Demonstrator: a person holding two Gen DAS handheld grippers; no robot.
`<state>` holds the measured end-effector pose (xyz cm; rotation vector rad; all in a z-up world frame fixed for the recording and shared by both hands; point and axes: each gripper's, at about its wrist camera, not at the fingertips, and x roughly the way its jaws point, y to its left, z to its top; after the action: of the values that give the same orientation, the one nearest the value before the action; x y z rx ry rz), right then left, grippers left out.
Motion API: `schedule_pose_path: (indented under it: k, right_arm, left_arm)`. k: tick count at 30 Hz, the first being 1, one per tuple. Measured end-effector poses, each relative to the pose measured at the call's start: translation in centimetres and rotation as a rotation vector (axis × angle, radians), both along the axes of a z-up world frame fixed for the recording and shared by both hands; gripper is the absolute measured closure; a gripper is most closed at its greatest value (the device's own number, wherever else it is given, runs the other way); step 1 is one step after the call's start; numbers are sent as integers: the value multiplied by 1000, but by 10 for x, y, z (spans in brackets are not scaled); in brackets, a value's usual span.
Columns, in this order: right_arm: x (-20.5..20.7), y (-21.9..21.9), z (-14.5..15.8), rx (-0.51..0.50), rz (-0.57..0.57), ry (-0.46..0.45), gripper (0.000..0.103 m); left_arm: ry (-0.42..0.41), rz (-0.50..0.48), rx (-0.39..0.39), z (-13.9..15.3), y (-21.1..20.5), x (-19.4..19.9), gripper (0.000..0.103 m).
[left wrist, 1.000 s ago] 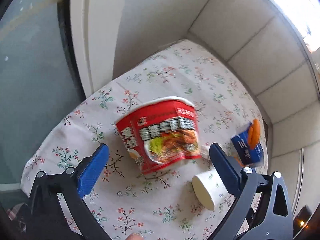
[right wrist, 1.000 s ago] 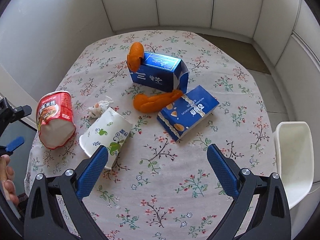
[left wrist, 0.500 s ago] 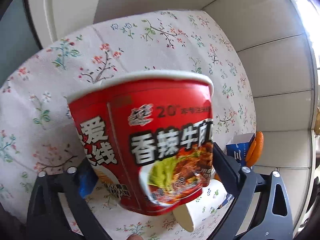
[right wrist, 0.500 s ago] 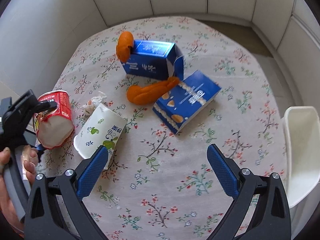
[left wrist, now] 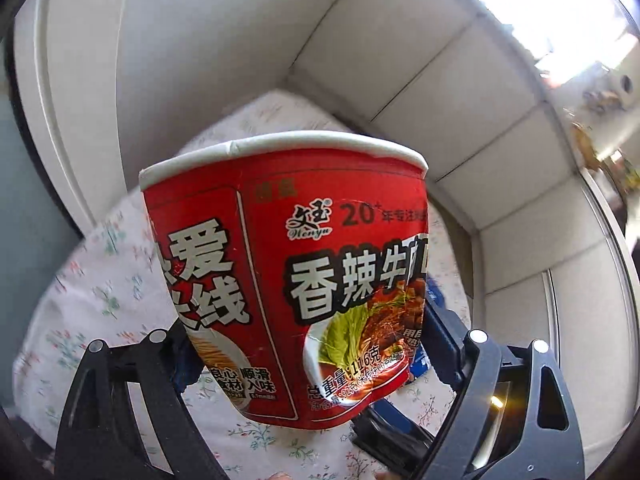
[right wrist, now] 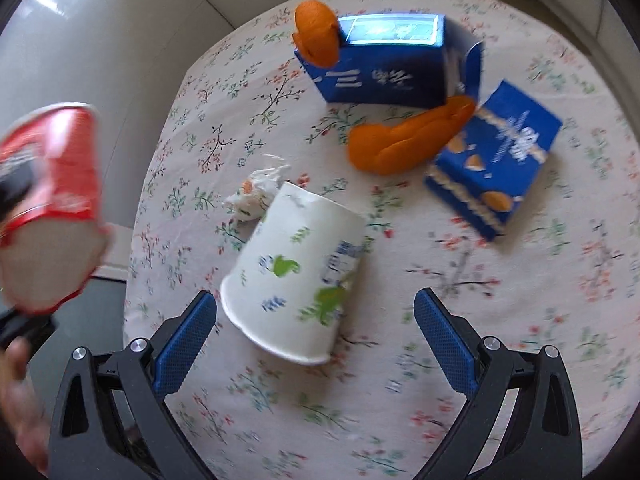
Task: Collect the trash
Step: 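Grasp the white paper cup with the right gripper while the left lifts the noodle cup, then carry the paper cup and noodle cup to the white bin and open both grippers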
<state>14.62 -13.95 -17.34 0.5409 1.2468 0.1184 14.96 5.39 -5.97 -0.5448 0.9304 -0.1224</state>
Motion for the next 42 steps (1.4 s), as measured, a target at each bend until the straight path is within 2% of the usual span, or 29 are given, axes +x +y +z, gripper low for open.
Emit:
schedule_pose_path:
  k: [3,5,7,8,9,11,17,26,32,37,42]
  right_arm:
    - [6,4,-11,16,-29,32,7]
    - [8,7,-17,17,-44,41,7]
    - [10,11,-17,-9,-42,22,8]
    - [11,14,-15,-19,-33,11,16]
    - [13,18,-14,-20,-19,2,28]
    - [15,22,-14,-8,3,-9,40]
    - [11,16,-10,-4,-13,-34,49]
    - [1,1,22,12,-13,-123,50]
    - [-8,-16,42,2,-28,-177,50]
    - [-18,-41,61,-6,-70,-229,50]
    - [-35,-79,88,-59,-133,-307,49]
  left_arm:
    - [-87,6,73,20,0,-14,18]
    - [-107,8,97,24,-2,-17,18]
    - [-95,1,88,20,-2,-18,18]
    - [-82,-5,76,18,-2,-18,18]
    - [-65,-8,62,14,-4,-14,18]
    - [-43,-4,46,9,-4,-10,18]
    - [-41,11,56,12,-2,-8,18]
    - [-34,9,44,15,-12,-9,18]
    - [-35,-7,34,14,-5,-7,18]
    - [-46,-34,38,14,-6,-7,18]
    - [-47,-61,42,14,-15,-7,18]
